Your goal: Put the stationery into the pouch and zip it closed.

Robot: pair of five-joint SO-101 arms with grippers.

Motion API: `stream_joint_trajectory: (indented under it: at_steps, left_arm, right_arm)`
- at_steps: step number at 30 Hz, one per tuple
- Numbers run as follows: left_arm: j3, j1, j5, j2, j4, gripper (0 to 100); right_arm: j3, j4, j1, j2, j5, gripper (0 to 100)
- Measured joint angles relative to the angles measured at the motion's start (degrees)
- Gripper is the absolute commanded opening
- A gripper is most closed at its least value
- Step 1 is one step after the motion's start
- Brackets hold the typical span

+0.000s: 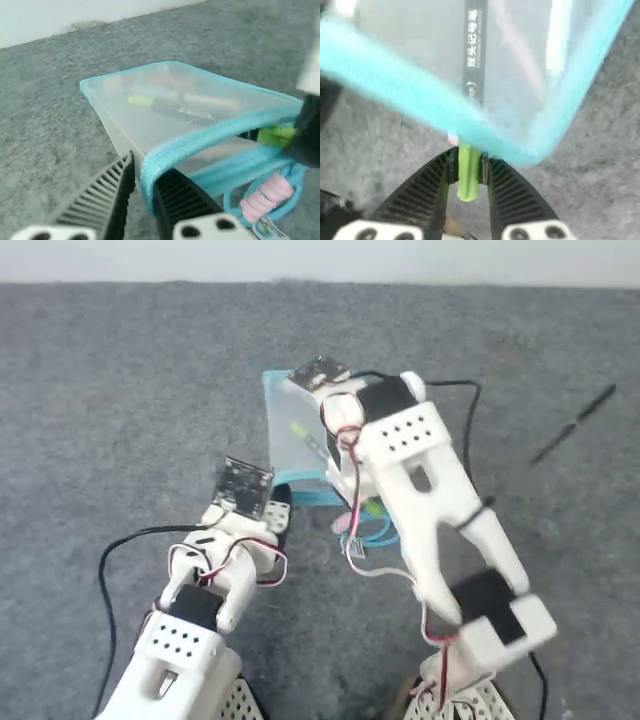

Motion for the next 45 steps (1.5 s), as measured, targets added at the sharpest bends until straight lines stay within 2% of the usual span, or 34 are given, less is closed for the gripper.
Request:
stream_joint_trajectory:
  at_steps: [7,14,20,26,29,33,39,45]
  left_arm:
    - [0.0,1.0,-0.4,0.0,0.0,1]
    - [0.0,0.9,-0.2,0.0,0.0,1]
    - [0.0,1.1,-0.2,0.0,-0.2,1]
    - [-0.1,0.6,-0.1,-0.1,-0.4,1]
    - [0.1,-2.8,-0.5,0.0,-1.0,1]
    - [0.1,-10.6,-0.5,0.0,-3.6,1]
    - [0.1,-20.8,-0.4,0.0,-4.9,1]
    - [0.1,-24.7,-0.4,0.0,-4.9,1]
  right_arm:
    - [-7.7,0.2,0.7,5.6,-2.9,2.0]
    - [-9.6,0.2,0.1,6.2,-4.1,23.5]
    - [-9.7,0.2,-2.3,4.7,-3.8,17.2]
    - [-9.8,0.2,-2.7,-6.1,-1.2,16.4]
    - [-9.1,0.2,-1.7,-13.5,-0.7,16.4]
    - [-2.9,0.2,1.1,-21.2,3.7,16.3]
    - [16.0,-2.6,6.2,-28.5,8.6,16.5]
    - [34.4,-11.9,10.5,-30.9,18.5,16.5]
